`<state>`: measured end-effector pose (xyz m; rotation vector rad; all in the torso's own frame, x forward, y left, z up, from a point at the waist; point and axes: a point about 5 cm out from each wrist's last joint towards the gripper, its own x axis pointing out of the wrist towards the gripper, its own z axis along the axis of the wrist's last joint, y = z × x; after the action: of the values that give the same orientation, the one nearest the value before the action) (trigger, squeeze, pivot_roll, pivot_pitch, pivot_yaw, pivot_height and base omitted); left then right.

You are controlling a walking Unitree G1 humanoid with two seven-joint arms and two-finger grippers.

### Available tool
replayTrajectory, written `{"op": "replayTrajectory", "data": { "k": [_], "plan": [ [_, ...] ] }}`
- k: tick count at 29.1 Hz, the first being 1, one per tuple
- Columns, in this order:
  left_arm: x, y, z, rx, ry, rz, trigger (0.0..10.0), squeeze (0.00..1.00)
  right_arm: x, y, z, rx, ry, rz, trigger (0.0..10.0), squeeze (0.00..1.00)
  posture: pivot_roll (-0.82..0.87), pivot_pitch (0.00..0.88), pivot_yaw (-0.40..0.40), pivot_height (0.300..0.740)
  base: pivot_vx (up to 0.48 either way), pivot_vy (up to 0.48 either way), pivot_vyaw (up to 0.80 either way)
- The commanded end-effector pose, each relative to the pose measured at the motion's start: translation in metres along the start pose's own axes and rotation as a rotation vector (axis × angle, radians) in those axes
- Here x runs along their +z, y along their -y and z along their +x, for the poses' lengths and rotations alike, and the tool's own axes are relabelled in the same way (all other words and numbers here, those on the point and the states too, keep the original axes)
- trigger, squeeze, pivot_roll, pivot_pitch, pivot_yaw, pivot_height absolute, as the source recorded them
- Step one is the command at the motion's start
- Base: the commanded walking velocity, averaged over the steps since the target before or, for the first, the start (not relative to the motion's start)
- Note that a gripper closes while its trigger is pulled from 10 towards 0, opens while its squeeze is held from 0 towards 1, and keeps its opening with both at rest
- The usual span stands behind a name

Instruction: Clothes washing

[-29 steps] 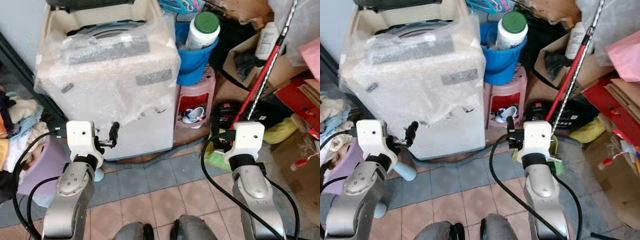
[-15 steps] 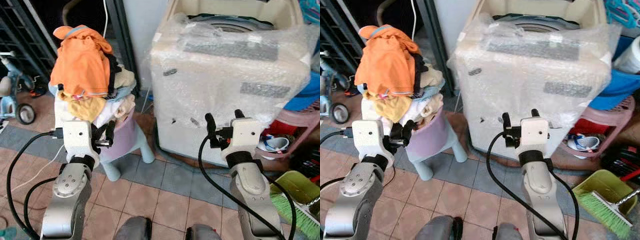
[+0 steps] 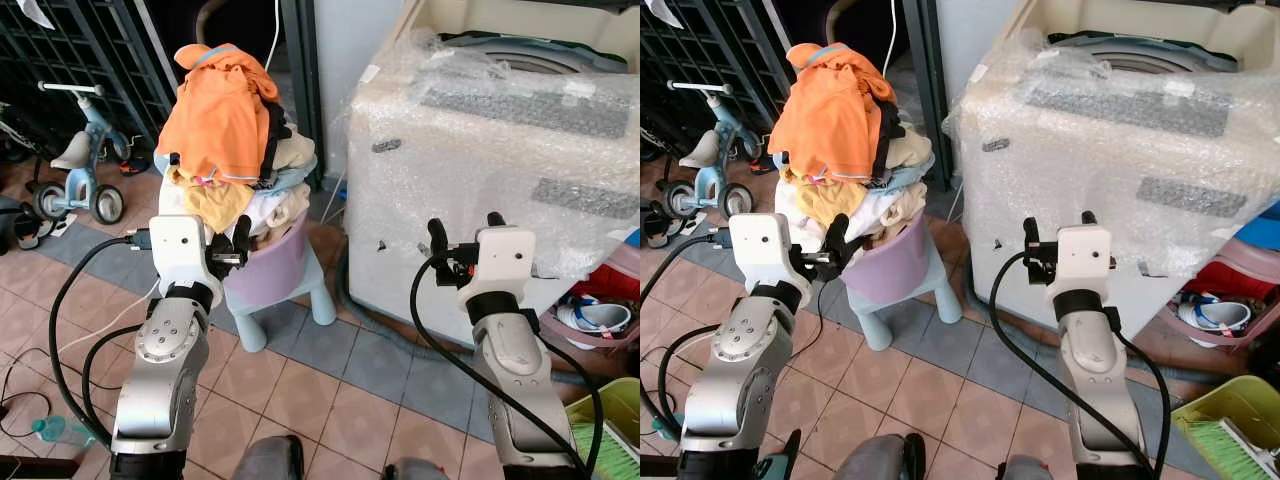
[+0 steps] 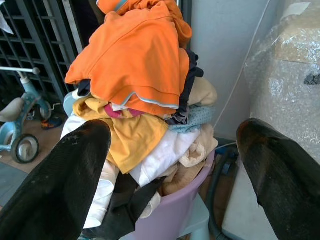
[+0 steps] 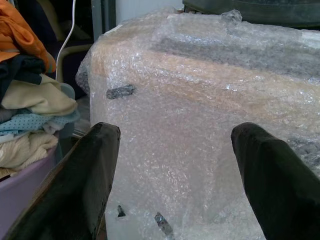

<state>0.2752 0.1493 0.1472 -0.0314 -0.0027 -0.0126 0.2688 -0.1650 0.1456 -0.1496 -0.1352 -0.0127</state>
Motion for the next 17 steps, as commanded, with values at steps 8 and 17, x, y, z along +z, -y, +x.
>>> {"op": "replayTrajectory", "data": {
  "k": [8, 17],
  "plan": [
    [-0.004, -0.009, 0.01, 0.045, 0.033, 0.012, 10.0, 0.0, 0.002, -0.005, 0.005, 0.014, 0.04, -0.007, 10.0, 0.0, -0.01, 0.0, 0.06, 0.74, 0.0, 0.0, 0.74],
    [-0.014, -0.003, 0.008, 0.009, -0.018, 0.017, 10.0, 0.0, -0.004, -0.003, -0.002, 0.011, 0.012, -0.002, 10.0, 0.0, -0.01, 0.04, 0.071, 0.74, 0.0, 0.0, 0.8]
  ]
}}
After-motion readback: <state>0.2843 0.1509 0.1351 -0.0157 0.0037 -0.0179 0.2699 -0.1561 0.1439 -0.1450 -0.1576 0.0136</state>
